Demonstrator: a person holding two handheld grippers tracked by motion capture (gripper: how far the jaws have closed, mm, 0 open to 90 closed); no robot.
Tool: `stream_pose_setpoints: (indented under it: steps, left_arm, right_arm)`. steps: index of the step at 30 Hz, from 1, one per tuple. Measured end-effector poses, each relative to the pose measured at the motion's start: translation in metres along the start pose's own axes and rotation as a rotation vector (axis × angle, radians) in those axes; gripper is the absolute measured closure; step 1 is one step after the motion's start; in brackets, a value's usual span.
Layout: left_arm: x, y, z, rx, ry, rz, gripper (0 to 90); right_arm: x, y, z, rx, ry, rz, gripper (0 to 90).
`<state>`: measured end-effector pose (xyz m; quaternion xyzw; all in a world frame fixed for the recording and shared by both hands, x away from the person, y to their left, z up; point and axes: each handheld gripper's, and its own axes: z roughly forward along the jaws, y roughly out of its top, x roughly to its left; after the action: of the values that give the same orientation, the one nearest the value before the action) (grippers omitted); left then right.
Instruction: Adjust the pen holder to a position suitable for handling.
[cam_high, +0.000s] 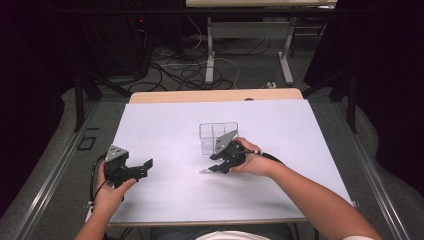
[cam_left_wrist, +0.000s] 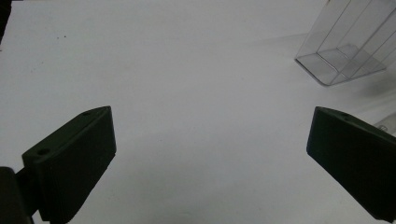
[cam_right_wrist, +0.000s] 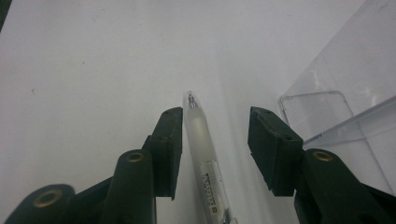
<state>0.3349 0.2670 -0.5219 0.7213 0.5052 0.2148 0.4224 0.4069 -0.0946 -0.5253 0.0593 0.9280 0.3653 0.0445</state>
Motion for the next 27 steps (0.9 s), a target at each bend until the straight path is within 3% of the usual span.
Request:
stream_pose_setpoints:
  steps: [20, 27]
  left_arm:
    - [0.000, 0.000, 0.001, 0.006, -0.007, -0.002, 1.4]
    - [0.002, -0.001, -0.001, 0.005, -0.004, -0.007, 1.4]
  right_arm:
    - [0.004, 0.004, 0.022, 0.040, 0.032, -0.049, 59.7]
    - [0.002, 0.002, 0.026, 0.076, 0.047, -0.065, 65.4]
